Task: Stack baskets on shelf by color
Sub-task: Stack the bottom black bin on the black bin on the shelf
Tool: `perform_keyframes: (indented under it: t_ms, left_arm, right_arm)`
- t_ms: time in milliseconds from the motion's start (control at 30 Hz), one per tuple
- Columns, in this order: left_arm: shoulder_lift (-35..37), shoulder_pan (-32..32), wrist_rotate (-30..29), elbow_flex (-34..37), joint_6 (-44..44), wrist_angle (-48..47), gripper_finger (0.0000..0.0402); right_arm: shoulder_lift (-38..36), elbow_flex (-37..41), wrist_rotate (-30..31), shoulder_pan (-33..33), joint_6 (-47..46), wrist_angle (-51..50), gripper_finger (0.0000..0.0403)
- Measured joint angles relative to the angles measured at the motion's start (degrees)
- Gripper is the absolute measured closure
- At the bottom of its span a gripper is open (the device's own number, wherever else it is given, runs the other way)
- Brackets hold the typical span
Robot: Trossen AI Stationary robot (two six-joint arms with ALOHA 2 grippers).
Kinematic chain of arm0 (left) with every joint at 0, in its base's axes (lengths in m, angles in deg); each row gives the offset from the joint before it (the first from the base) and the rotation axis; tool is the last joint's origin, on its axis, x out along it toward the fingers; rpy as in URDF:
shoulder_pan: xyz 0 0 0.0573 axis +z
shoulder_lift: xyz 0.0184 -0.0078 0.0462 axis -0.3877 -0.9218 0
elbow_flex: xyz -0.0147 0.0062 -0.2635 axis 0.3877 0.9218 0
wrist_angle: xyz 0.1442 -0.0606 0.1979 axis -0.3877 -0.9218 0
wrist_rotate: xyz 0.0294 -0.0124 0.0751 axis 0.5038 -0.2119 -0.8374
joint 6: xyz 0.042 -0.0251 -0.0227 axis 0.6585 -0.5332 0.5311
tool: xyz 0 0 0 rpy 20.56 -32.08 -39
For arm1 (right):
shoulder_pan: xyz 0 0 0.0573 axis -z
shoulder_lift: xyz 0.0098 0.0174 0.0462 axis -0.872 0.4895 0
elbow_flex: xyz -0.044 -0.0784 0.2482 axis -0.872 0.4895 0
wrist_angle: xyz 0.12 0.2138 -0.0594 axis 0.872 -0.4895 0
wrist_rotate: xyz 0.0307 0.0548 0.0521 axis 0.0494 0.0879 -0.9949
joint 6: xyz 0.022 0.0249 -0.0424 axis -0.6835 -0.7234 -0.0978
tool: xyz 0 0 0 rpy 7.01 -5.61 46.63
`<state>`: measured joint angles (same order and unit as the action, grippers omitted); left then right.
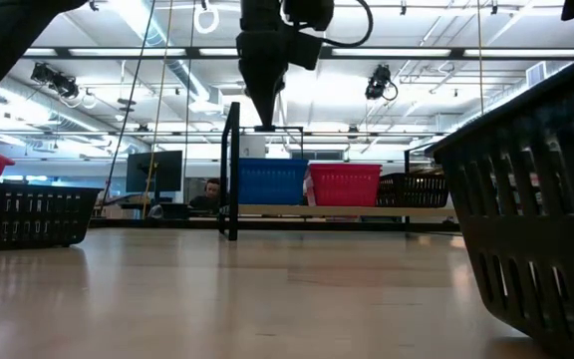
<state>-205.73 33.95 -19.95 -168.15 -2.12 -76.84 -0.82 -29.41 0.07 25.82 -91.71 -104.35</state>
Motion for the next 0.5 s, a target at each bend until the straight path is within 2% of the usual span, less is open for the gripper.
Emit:
perform_keyframes:
  t_ms: [133, 233, 333, 500]
  left_arm:
    - [0.0, -0.2, 0.4, -0.1, -3.4, 0.3, 0.0241]
    - [0.4, -1.5, 4.2, -0.3, -4.5, 0.2, 0.0247]
    - [1.8, -4.2, 9.5, -0.5, -4.4, 0.1, 0.0258]
    - [3.4, -10.0, 11.7, -0.5, -7.7, -0.3, 0.0269]
  right_arm:
    - [0.0, 0.0, 0.0, 0.0, 0.0, 0.0, 0.0199]
    - [0.0, 0.0, 0.0, 0.0, 0.0, 0.0, 0.0199]
    - [0.0, 0.0, -0.9, 0.0, 0.7, 0.0, 0.0199]
    - [0.0, 0.0, -3.8, 0.0, 1.4, 0.0, 0.0199]
